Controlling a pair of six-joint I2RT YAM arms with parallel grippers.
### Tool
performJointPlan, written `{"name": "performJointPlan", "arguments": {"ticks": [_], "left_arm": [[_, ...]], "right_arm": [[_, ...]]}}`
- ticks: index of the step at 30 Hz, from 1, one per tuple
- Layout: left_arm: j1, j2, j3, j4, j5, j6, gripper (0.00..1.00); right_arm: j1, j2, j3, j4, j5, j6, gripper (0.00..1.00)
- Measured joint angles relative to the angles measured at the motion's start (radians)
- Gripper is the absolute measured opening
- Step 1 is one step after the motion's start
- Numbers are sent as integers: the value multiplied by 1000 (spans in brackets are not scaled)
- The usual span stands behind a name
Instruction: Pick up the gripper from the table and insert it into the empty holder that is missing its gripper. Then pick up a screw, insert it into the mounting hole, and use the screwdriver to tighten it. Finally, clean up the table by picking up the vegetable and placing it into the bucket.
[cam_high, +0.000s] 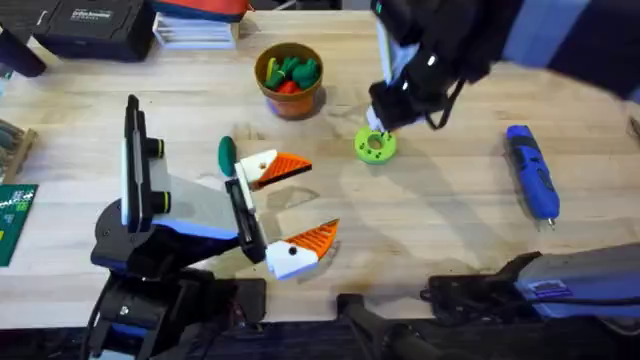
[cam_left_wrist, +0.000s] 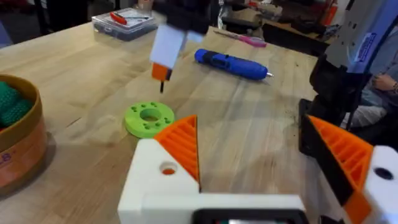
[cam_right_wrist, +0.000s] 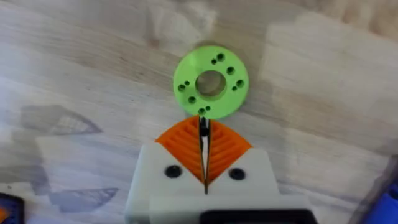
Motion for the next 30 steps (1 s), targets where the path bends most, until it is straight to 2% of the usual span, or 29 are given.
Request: {"name": "performJointPlan", "arguments": {"ticks": [7,13,21,30], "left_arm": [[0,0,0,0,0,0,986],[0,0,0,0,0,0,986],[0,0,0,-7,4,30,986],[0,0,0,-7,7,42,986]], "right_arm": [[42,-4,222,-130,-97,-74,5],[125,-4,363,-139,-240,-115,5],[250,-4,379,-96,-336,-124,5],[319,-1,380,-78,-358,-127,5]]}}
